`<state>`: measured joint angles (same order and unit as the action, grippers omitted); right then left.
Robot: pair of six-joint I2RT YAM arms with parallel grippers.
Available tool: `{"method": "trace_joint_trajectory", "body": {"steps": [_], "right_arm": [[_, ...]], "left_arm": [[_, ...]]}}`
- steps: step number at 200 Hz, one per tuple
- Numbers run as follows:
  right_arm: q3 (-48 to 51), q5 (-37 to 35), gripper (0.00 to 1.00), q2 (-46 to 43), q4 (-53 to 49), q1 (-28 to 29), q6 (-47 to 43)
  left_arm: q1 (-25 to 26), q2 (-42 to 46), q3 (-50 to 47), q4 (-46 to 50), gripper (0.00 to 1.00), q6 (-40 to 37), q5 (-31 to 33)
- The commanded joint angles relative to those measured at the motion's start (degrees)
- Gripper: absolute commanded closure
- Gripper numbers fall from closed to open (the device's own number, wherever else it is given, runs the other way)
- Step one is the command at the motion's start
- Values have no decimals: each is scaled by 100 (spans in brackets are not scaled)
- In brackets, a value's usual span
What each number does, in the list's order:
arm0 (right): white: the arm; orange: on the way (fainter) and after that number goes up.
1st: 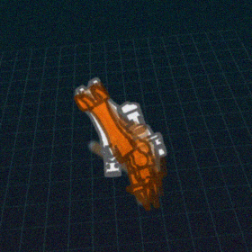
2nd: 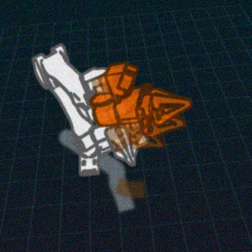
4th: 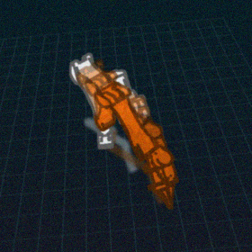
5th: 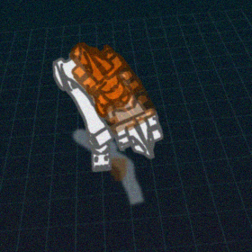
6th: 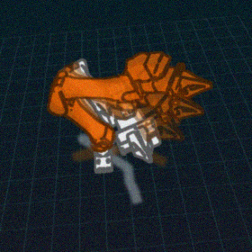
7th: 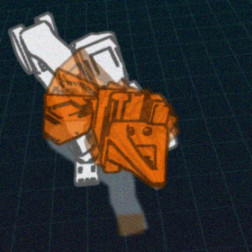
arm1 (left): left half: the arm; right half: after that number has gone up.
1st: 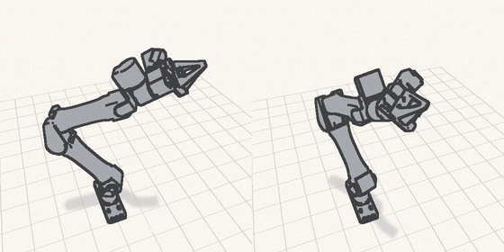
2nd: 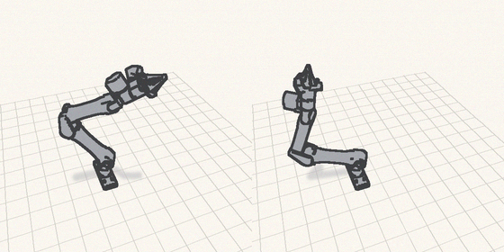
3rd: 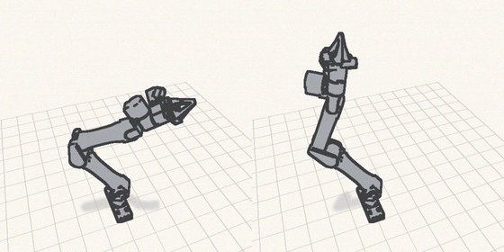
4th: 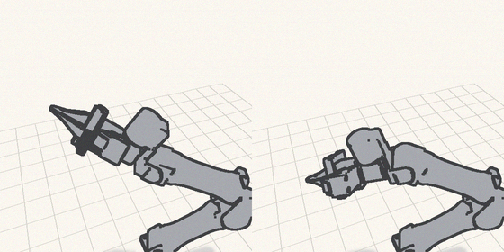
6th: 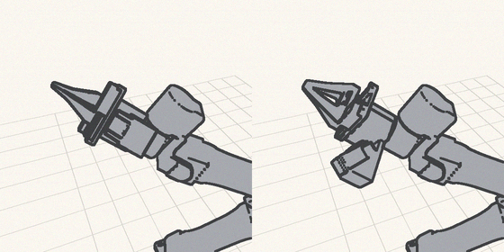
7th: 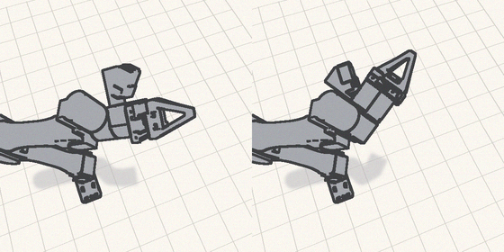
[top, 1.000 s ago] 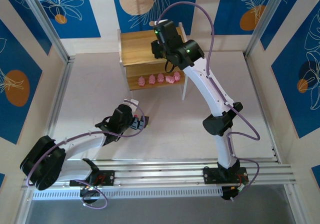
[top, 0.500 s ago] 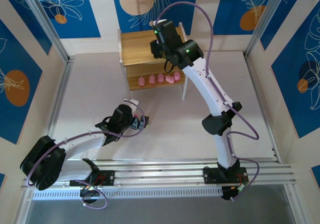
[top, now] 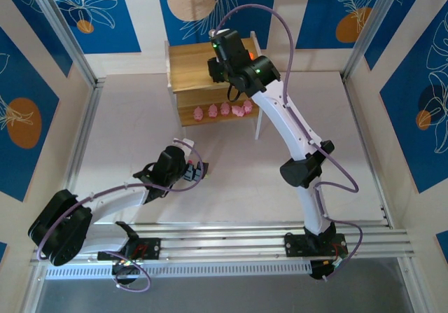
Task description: Place and organize the plastic toys onto the shelf
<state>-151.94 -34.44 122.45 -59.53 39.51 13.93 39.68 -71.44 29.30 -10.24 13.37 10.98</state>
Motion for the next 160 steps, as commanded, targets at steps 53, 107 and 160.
{"method": "trace_joint_trajectory", "body": {"steps": [53, 107, 160], "right_arm": [[-236, -13, 61, -118, 37, 2, -167], [-10, -125, 55, -583, 124, 74, -251], [377, -330, 54, -1246, 117, 241, -296]], "left_arm": [[42, -17, 94, 4, 0, -67, 59], [44, -9, 95, 14, 0, -70, 92], [40, 51, 63, 5, 0, -62, 191]]}}
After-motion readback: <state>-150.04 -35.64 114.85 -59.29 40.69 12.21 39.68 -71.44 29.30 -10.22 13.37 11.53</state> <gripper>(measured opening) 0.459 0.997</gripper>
